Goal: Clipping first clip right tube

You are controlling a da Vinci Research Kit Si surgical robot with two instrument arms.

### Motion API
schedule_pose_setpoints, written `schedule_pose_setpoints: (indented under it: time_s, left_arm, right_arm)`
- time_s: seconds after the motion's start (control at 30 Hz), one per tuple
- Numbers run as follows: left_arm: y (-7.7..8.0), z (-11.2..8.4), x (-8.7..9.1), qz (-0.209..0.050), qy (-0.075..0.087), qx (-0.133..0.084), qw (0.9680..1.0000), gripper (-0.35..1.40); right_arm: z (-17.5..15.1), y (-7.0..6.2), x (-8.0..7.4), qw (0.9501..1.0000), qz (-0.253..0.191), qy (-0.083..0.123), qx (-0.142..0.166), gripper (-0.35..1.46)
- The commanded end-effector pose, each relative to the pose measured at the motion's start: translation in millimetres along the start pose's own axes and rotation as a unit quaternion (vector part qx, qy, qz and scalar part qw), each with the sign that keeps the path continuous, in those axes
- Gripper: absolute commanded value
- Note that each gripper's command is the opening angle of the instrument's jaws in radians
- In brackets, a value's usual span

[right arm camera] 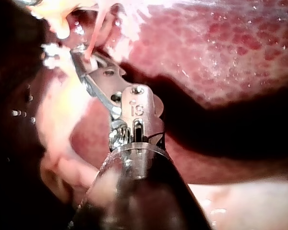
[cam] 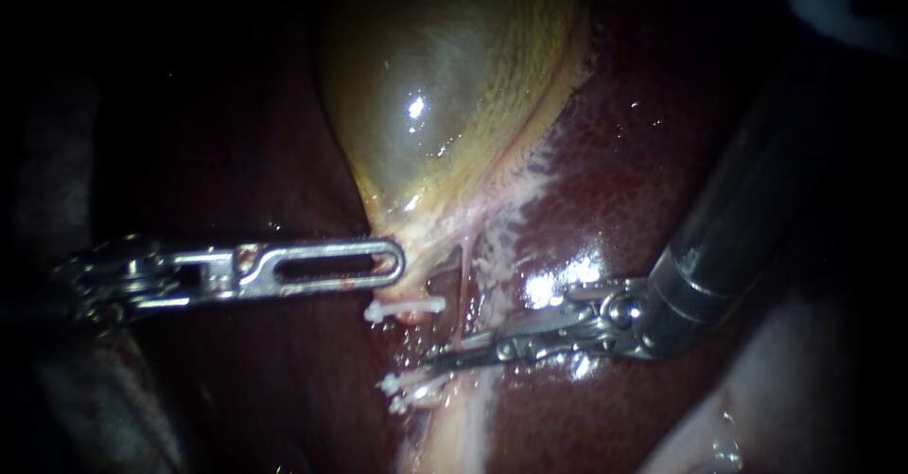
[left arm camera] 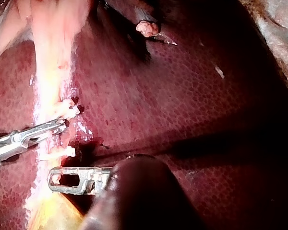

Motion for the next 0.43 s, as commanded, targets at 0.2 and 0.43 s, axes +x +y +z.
schedule_pose_setpoints:
  time_s: [0.2,0.43]
  left_arm:
    - [0.0,0.0,0.0,0.000,-0.001,0.000,1.0000,-0.35]
    - [0.0,0.0,0.0,0.000,0.000,0.000,1.0000,-0.35]
  right_arm:
    - [0.0,0.0,0.0,1.0000,0.000,-0.001,-0.001,-0.35]
    - [0.0,0.0,-0.1,1.0000,0.000,-0.001,-0.001,-0.35]
